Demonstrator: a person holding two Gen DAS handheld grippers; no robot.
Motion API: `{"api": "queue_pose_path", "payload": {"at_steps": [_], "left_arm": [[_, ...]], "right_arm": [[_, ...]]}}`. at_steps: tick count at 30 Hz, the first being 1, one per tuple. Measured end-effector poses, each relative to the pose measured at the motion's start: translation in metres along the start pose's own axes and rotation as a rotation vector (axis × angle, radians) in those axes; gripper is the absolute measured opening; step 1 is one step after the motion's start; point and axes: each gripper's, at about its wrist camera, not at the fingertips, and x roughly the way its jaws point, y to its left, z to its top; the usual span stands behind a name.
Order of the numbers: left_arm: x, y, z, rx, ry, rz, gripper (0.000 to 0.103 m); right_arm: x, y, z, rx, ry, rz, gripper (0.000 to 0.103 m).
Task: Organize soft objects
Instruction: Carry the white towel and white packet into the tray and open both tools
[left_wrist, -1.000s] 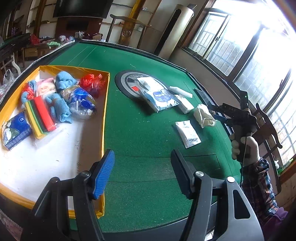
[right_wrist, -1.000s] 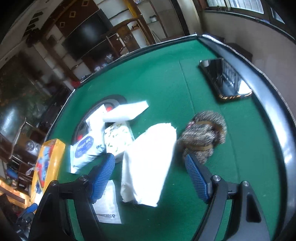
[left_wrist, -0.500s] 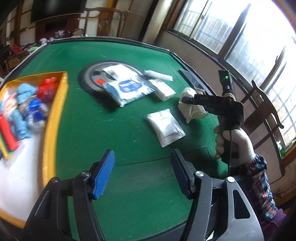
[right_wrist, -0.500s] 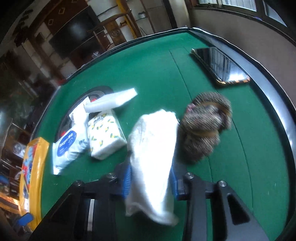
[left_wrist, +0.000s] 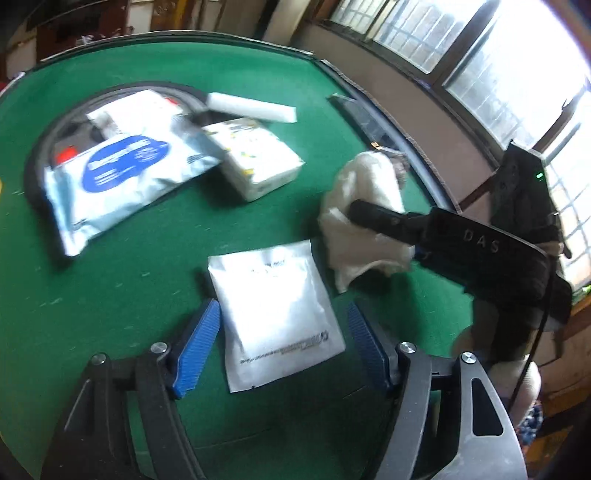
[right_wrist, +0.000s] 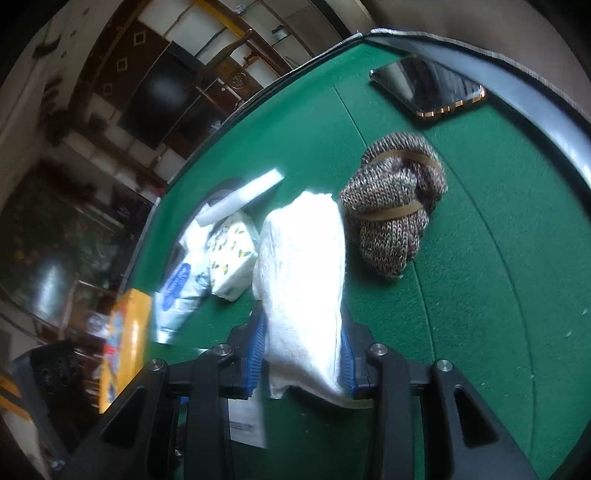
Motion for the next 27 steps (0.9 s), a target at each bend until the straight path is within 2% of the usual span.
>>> {"api": "queue_pose_path", "payload": {"at_steps": [5, 7, 9, 12, 14, 17, 18, 24, 26, 27], "left_arm": [[0.013, -0.008, -0.002, -0.027, 0.057, -0.214, 0.069], [0.018, -0.014, -0.005, -0.030, 0.079, -0.264, 0.069], [0.024, -0.019, -0.008, -0.053, 0.105, -0.332, 0.069], [0.036, -0.018, -0.010, -0.139, 0.128, -0.436, 0.069], [0.041, -0.017, -0.009, -0.195, 0.131, -0.473, 0.069], [0.045, -0.021, -0.006, -0.236, 0.122, -0.479, 0.069], [0.046, -0.019, -0.005, -0.246, 0.115, -0.484, 0.069], [0.042, -0.034, -0.005, -0.188, 0.085, -0.410, 0.061], [0.042, -0.027, -0.008, -0.185, 0.129, -0.435, 0.041], [0.043, -0.026, -0.013, -0.173, 0.148, -0.433, 0.037]], "right_arm": [[0.003, -0.005, -0.001, 0.044, 0.011, 0.050, 0.031], [0.004, -0.007, -0.002, 0.065, 0.009, 0.067, 0.031], [0.003, -0.017, -0.001, 0.120, 0.009, 0.120, 0.031], [0.002, -0.030, 0.000, 0.195, 0.014, 0.211, 0.028], [0.004, -0.034, -0.002, 0.238, 0.024, 0.278, 0.028], [0.018, -0.042, -0.009, 0.329, 0.091, 0.453, 0.026], [0.021, -0.043, -0.011, 0.348, 0.098, 0.479, 0.026], [0.025, -0.037, -0.016, 0.331, 0.097, 0.456, 0.025], [0.024, -0.038, -0.015, 0.331, 0.084, 0.441, 0.025], [0.022, -0.038, -0.014, 0.324, 0.076, 0.424, 0.025]]}}
